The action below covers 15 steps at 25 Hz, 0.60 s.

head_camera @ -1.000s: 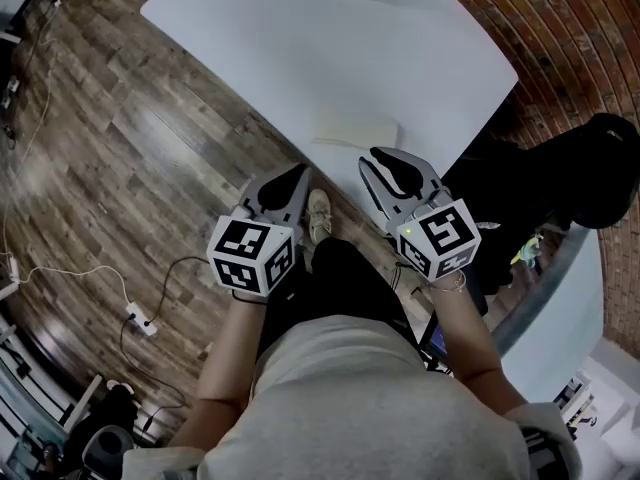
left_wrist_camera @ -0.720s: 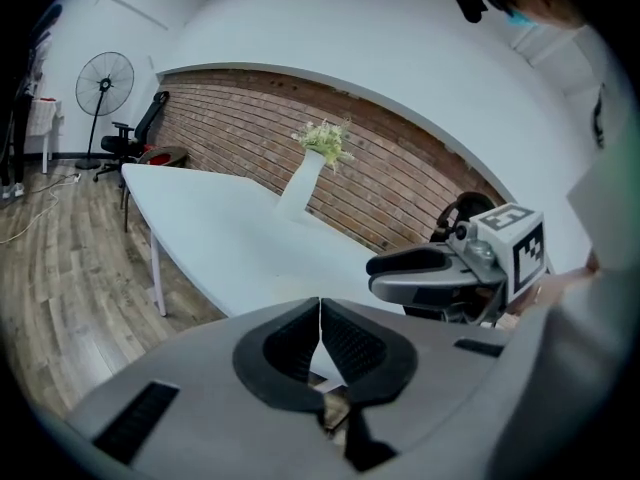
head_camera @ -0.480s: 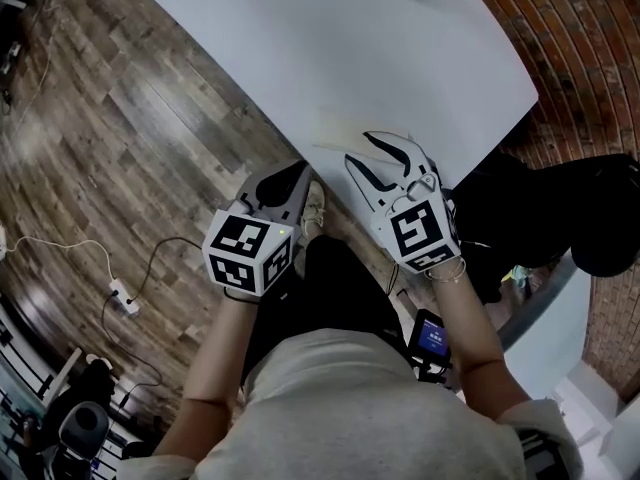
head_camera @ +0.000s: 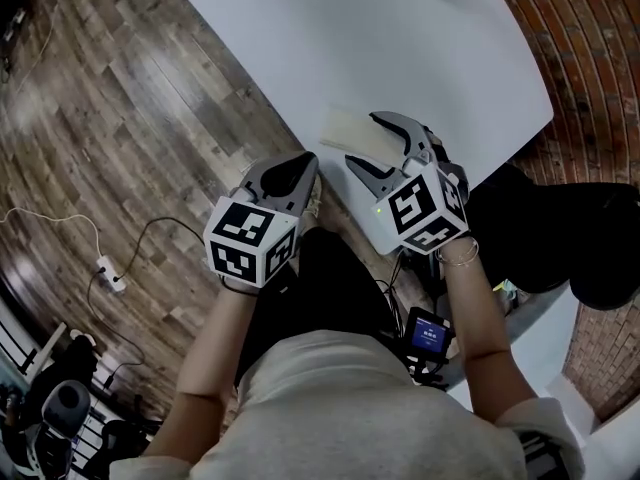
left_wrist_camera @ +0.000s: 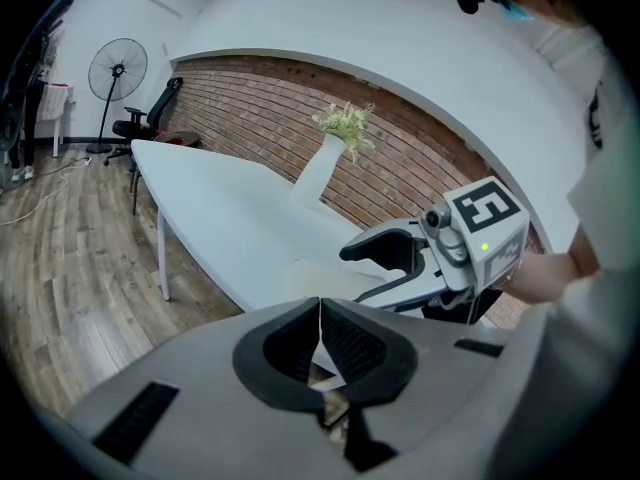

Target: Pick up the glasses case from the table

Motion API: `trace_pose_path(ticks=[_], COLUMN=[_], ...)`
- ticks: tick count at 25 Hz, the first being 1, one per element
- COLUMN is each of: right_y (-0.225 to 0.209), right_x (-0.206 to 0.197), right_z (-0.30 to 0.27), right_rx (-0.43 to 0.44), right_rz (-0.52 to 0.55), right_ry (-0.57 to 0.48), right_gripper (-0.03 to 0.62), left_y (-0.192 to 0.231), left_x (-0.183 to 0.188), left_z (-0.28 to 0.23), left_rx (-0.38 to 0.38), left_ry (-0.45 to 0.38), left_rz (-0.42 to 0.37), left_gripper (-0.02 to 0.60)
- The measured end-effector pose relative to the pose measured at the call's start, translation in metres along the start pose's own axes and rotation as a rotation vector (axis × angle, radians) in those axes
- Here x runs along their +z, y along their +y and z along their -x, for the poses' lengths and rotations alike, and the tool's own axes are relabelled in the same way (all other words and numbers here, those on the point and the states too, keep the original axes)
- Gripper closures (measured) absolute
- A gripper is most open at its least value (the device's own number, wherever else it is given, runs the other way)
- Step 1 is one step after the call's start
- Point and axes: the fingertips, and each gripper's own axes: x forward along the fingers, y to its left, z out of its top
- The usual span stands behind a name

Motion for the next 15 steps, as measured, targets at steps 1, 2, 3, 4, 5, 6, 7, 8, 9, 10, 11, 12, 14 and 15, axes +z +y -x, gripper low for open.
trace_pose_path(ticks=[1,2,3,4,5,6,7,8,9,10,11,12,14,15], right_y=[0.002,0.003,0.004,0.005,0.005,0.006,0.006,0.006,0.005,0.005,0.005,0.004,0.003,0.003], right_x=[-0.002,-0.005,-0.009,-0.013,-0.016,-0.020,-0.022,-0.023,-0.022,-0.021,-0.020,-0.019,-0.018,-0.017], right_z=[-0.002,-0.004,-0.007,-0.010,-0.013,-0.016,-0.019,-0.021,-0.023,-0.024,-0.026,-0.027,-0.031,-0.034], right_rx=[0.013,0.023,0.032,0.040,0.046,0.051,0.057,0.063,0.070,0.078,0.088,0.099,0.124,0.139], right_rz=[0.014,0.027,0.037,0.045,0.053,0.062,0.072,0.080,0.086,0.087,0.085,0.083,0.080,0.077], right_ry=[0.013,0.025,0.036,0.047,0.058,0.068,0.077,0.081,0.079,0.076,0.073,0.072,0.069,0.064], right_gripper=[0.297,0.296,0.295,0.293,0.292,0.292,0.292,0.292,0.293,0.290,0.290,0.292,0.300,0.301], left_y=[0.000,0.000,0.000,0.001,0.002,0.003,0.005,0.006,0.008,0.010,0.012,0.015,0.024,0.028], left_x=[-0.002,-0.004,-0.006,-0.008,-0.009,-0.010,-0.010,-0.010,-0.009,-0.007,-0.006,-0.004,-0.002,0.000], left_z=[-0.001,-0.002,-0.004,-0.006,-0.008,-0.010,-0.011,-0.011,-0.010,-0.010,-0.009,-0.010,-0.010,-0.011], left_rx=[-0.001,-0.001,-0.002,-0.001,0.000,0.002,0.005,0.007,0.009,0.009,0.010,0.012,0.022,0.030], left_ry=[0.002,0.004,0.005,0.007,0.009,0.011,0.011,0.011,0.008,0.005,0.000,-0.004,-0.008,-0.010], left_rz=[0.006,0.011,0.016,0.021,0.023,0.025,0.027,0.029,0.032,0.038,0.044,0.051,0.061,0.064], left_gripper=[0.574,0.574,0.574,0.574,0.574,0.574,0.574,0.574,0.574,0.574,0.574,0.574,0.574,0.574])
